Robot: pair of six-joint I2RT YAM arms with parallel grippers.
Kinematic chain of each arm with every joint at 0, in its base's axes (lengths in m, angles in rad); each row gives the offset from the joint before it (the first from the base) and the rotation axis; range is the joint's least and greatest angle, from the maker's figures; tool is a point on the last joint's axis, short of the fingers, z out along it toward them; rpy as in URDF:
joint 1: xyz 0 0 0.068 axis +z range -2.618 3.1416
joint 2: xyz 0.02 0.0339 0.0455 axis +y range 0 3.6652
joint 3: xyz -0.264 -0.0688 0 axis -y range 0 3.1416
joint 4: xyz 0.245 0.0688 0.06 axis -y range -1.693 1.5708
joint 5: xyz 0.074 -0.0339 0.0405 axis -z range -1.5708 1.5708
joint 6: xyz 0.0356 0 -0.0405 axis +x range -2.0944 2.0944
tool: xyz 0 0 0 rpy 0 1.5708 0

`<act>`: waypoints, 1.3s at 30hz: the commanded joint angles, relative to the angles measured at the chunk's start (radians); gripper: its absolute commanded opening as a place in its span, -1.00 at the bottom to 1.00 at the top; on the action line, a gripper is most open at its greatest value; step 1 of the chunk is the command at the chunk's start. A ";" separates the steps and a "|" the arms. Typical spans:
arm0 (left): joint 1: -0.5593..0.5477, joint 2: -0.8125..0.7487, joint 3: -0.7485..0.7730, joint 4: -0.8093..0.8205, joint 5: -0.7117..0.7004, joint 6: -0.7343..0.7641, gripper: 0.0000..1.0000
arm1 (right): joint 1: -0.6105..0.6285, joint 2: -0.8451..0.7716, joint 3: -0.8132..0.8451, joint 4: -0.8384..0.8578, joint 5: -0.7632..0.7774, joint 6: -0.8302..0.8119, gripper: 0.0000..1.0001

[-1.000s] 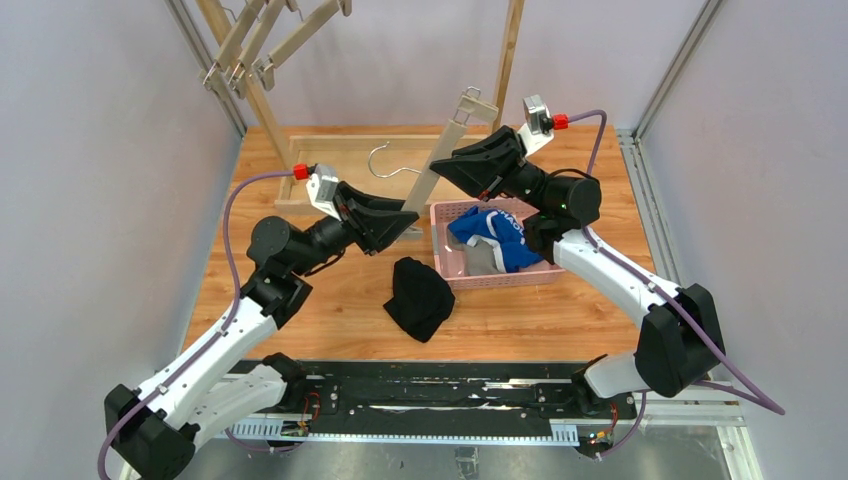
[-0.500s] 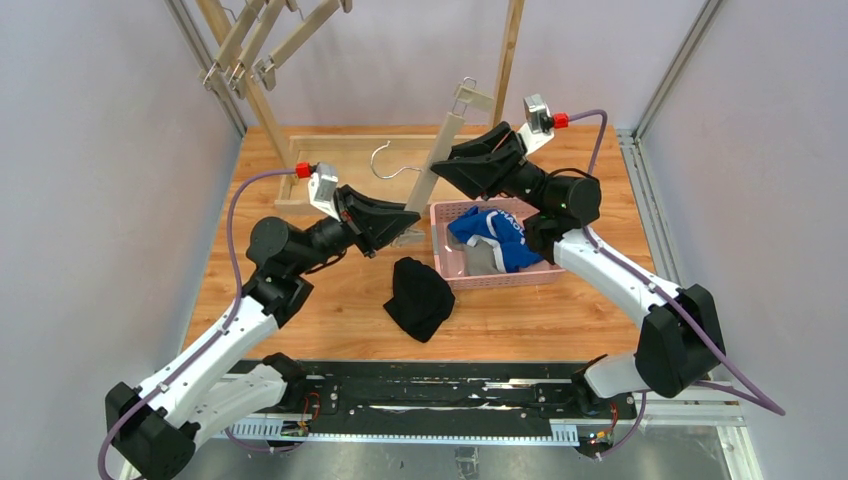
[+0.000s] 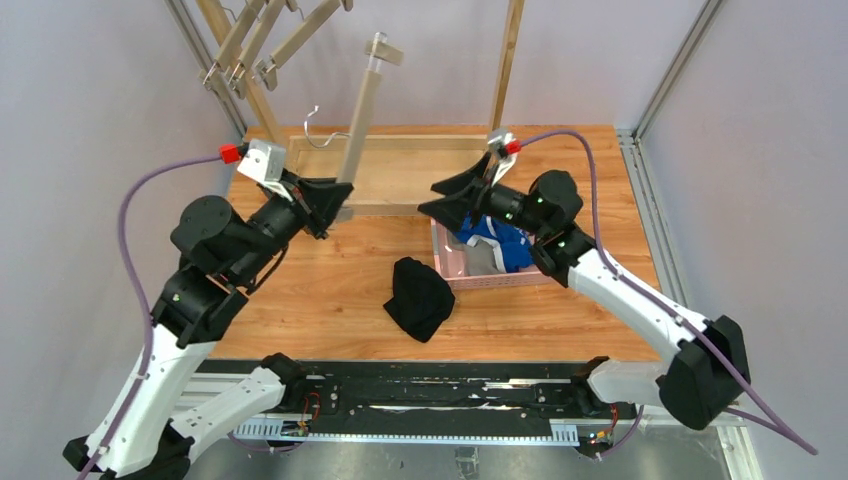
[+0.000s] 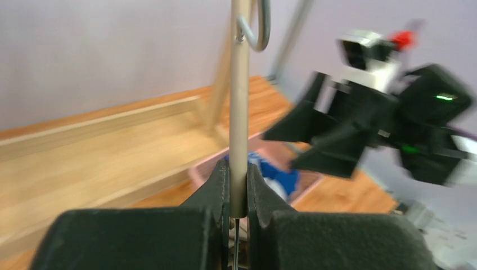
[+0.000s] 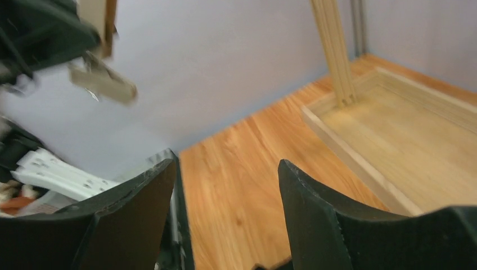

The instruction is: Remove the underwear clipped to the hanger

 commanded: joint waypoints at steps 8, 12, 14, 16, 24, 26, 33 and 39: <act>-0.002 0.245 0.283 -0.653 -0.438 0.230 -1.00 | 0.302 -0.023 -0.019 -0.808 0.444 -0.624 0.35; 0.002 0.318 0.317 -0.649 -0.436 0.247 -1.00 | 0.405 0.038 -0.006 -0.880 0.540 -0.690 0.29; 0.026 0.346 0.333 -0.637 -0.410 0.255 -1.00 | 0.458 0.074 0.007 -0.904 0.597 -0.721 0.29; 0.080 0.370 0.349 -0.621 -0.328 0.256 -1.00 | 0.499 0.113 0.021 -0.916 0.641 -0.742 0.29; 0.170 0.454 0.470 -0.598 -0.221 0.260 -0.99 | 0.541 0.275 0.088 -0.960 0.627 -0.748 0.32; 0.171 0.482 0.513 -0.609 -0.206 0.263 -1.00 | 0.546 0.316 0.091 -0.944 0.604 -0.739 0.32; 0.174 0.546 0.597 -0.624 -0.166 0.275 -1.00 | 0.555 0.437 0.078 -0.877 0.546 -0.686 0.24; 0.186 0.585 0.670 -0.648 -0.142 0.282 -1.00 | 0.565 0.509 0.102 -0.886 0.506 -0.647 0.13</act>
